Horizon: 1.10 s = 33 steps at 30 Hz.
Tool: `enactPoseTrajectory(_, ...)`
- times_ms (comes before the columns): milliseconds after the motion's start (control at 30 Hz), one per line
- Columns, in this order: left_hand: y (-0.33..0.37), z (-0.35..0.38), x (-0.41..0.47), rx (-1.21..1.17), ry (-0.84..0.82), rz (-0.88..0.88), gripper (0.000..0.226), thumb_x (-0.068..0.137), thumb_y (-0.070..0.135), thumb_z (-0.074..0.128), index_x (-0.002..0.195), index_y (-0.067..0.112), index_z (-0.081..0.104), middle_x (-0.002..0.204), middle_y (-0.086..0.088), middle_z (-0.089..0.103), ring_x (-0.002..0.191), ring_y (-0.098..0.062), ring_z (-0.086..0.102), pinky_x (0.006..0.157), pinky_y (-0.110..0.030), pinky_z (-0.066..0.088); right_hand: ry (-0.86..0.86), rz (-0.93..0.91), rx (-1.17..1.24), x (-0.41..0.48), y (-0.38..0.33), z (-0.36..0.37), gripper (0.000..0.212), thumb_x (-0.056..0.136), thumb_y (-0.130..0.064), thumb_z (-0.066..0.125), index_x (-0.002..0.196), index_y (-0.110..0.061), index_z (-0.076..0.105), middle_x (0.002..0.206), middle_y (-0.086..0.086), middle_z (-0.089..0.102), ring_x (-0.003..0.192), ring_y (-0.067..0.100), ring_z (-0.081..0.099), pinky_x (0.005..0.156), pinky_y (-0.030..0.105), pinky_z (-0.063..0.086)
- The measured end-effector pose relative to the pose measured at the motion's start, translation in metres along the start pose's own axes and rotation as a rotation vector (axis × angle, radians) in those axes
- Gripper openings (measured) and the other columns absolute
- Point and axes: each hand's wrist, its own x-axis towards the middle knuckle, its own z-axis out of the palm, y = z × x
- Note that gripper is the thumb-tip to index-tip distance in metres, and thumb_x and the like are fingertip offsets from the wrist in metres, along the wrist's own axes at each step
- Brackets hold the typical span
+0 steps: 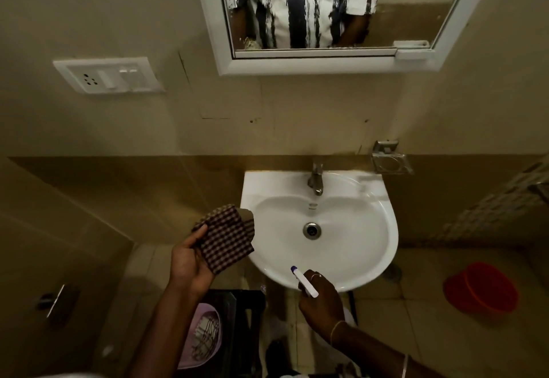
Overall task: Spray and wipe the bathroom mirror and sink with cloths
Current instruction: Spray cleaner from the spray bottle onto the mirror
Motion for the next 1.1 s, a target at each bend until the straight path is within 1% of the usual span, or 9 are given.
enactPoseTrajectory(100, -0.002, 0.002, 0.001, 0.006, -0.008, 0.001, 0.033, 0.102, 0.020, 0.047, 0.125, 0.008, 0.067, 0.120, -0.015, 0.074, 0.101, -0.031, 0.076, 0.075, -0.049, 0.064, -0.027, -0.020, -0.034, -0.003, 0.021, -0.006, 0.018, 0.075, -0.013, 0.050, 0.081, -0.027, 0.058, 0.079, -0.008, 0.059, 0.077, 0.009, 0.058, 0.070, 0.022, 0.046)
enactPoseTrajectory(200, -0.006, 0.008, 0.001, 0.029, -0.025, -0.003, 0.030, 0.103, 0.020, 0.047, 0.114, 0.009, 0.073, 0.113, -0.014, 0.077, 0.094, -0.029, 0.077, 0.069, -0.046, 0.064, -0.064, -0.051, -0.128, -0.006, 0.038, -0.014, 0.042, 0.078, -0.002, 0.055, 0.090, -0.042, 0.056, 0.084, -0.015, 0.059, 0.081, -0.001, 0.058, 0.072, 0.009, 0.042)
enactPoseTrajectory(333, -0.012, 0.015, 0.003, 0.050, -0.053, -0.012, 0.041, 0.104, 0.020, 0.046, 0.089, 0.014, 0.085, 0.110, -0.012, 0.078, 0.095, -0.029, 0.077, 0.077, -0.049, 0.064, -0.095, 0.033, -0.204, -0.005, 0.075, -0.015, 0.037, 0.077, -0.013, 0.056, 0.086, -0.049, 0.056, 0.083, -0.017, 0.060, 0.079, 0.005, 0.062, 0.072, 0.027, 0.053)
enactPoseTrajectory(500, -0.018, 0.021, 0.010, 0.072, -0.080, -0.023, 0.039, 0.104, 0.021, 0.047, 0.093, 0.016, 0.084, 0.117, -0.012, 0.075, 0.104, -0.030, 0.075, 0.091, -0.054, 0.058, -0.067, 0.143, -0.230, -0.009, 0.093, -0.028, 0.041, 0.076, -0.027, 0.056, 0.115, -0.038, 0.067, 0.105, -0.015, 0.068, 0.094, 0.008, 0.066, 0.080, 0.024, 0.054)
enactPoseTrajectory(600, -0.021, 0.024, 0.010, 0.079, -0.075, -0.019, 0.041, 0.104, 0.020, 0.046, 0.090, 0.017, 0.085, 0.115, -0.012, 0.076, 0.102, -0.029, 0.075, 0.092, -0.055, 0.057, -0.028, 0.135, -0.223, -0.019, 0.070, -0.051, 0.021, 0.087, -0.020, 0.057, 0.090, -0.040, 0.063, 0.082, -0.016, 0.059, 0.072, 0.002, 0.056, 0.061, 0.012, 0.039)
enactPoseTrajectory(667, -0.027, 0.028, 0.012, 0.079, -0.066, -0.036, 0.040, 0.104, 0.020, 0.046, 0.093, 0.016, 0.084, 0.115, -0.012, 0.076, 0.101, -0.029, 0.076, 0.088, -0.053, 0.060, -0.004, 0.160, -0.222, -0.020, 0.070, -0.065, 0.036, 0.087, -0.011, 0.059, 0.078, -0.044, 0.049, 0.077, -0.015, 0.051, 0.067, 0.002, 0.051, 0.055, 0.012, 0.032)
enactPoseTrajectory(733, -0.027, 0.026, 0.016, 0.090, -0.055, -0.029, 0.034, 0.103, 0.021, 0.048, 0.113, 0.013, 0.079, 0.120, -0.013, 0.074, 0.106, -0.031, 0.074, 0.090, -0.053, 0.060, 0.028, 0.235, -0.216, -0.021, 0.073, -0.071, 0.042, 0.082, -0.006, 0.060, 0.077, -0.043, 0.042, 0.076, -0.014, 0.048, 0.066, 0.008, 0.049, 0.055, 0.015, 0.030)
enactPoseTrajectory(833, -0.034, 0.033, 0.020, 0.090, -0.089, -0.061, 0.044, 0.102, 0.021, 0.049, 0.145, 0.010, 0.055, 0.138, -0.016, 0.065, 0.127, -0.037, 0.062, 0.110, -0.063, 0.044, 0.144, 0.326, -0.151, -0.020, 0.084, -0.087, 0.013, 0.073, -0.011, 0.059, 0.081, -0.020, 0.056, 0.077, -0.005, 0.055, 0.070, 0.024, 0.057, 0.060, 0.031, 0.041)
enactPoseTrajectory(1100, -0.048, 0.047, 0.024, 0.129, -0.113, -0.090, 0.039, 0.096, 0.022, 0.054, 0.133, 0.014, 0.064, 0.141, -0.014, 0.063, 0.131, -0.036, 0.059, 0.113, -0.062, 0.040, 0.414, 0.453, -0.002, -0.006, 0.092, -0.113, 0.020, 0.082, -0.003, 0.059, 0.070, -0.018, 0.051, 0.075, 0.008, 0.062, 0.074, 0.036, 0.062, 0.069, 0.040, 0.053)
